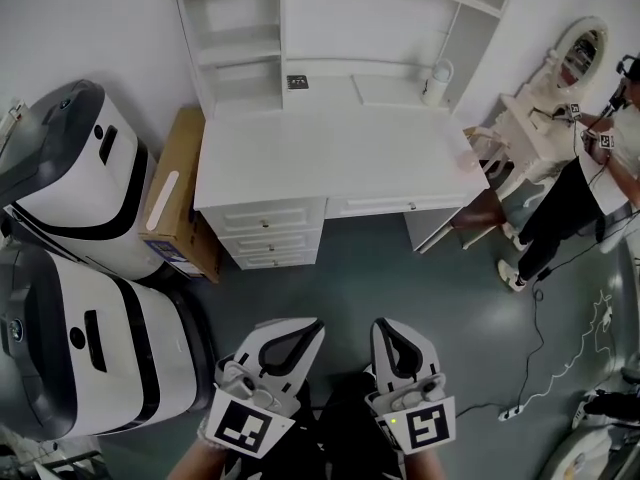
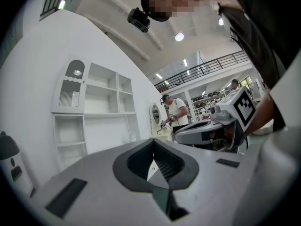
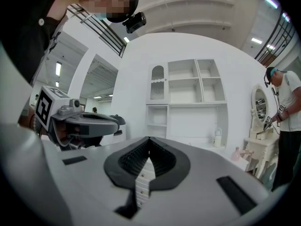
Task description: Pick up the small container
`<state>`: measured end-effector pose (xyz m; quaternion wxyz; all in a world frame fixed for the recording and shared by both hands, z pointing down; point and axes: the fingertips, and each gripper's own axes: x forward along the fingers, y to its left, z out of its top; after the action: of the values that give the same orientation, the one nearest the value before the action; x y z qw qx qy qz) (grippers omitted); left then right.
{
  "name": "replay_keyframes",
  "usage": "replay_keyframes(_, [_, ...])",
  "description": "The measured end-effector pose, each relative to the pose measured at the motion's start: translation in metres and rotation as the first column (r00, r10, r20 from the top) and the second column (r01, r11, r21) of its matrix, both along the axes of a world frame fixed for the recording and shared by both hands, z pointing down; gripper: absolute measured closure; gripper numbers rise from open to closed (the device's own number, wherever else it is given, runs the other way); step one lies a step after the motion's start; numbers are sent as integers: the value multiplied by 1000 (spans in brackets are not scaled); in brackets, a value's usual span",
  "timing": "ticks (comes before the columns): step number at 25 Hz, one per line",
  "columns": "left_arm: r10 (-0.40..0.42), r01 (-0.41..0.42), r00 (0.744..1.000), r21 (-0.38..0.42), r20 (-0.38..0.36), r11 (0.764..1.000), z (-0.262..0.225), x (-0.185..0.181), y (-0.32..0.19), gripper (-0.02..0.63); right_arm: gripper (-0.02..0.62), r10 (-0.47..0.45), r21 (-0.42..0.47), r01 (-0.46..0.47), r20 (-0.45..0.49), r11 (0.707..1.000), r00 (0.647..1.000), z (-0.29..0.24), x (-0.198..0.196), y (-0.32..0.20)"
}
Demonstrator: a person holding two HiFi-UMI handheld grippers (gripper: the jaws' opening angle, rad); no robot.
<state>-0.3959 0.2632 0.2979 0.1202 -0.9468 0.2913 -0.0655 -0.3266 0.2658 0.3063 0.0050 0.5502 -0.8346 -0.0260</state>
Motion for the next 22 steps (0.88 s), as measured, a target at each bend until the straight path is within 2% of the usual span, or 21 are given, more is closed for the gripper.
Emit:
replay_keyframes(5, [14, -14, 1000, 5, 5, 1000, -3, 38, 2, 604, 594, 26, -7, -26, 6, 1000, 1000, 2, 42, -2])
replay_keyframes(11, [-2, 2, 1000, 16, 11, 1000, -9, 87, 1, 604, 594, -2, 8, 2, 3, 1000, 1000, -5, 88, -4])
replay_keyframes(22, [29, -29, 999, -5, -12, 1000, -5, 204, 3, 604, 594, 31, -2, -31, -9, 1000, 999, -2, 204, 5])
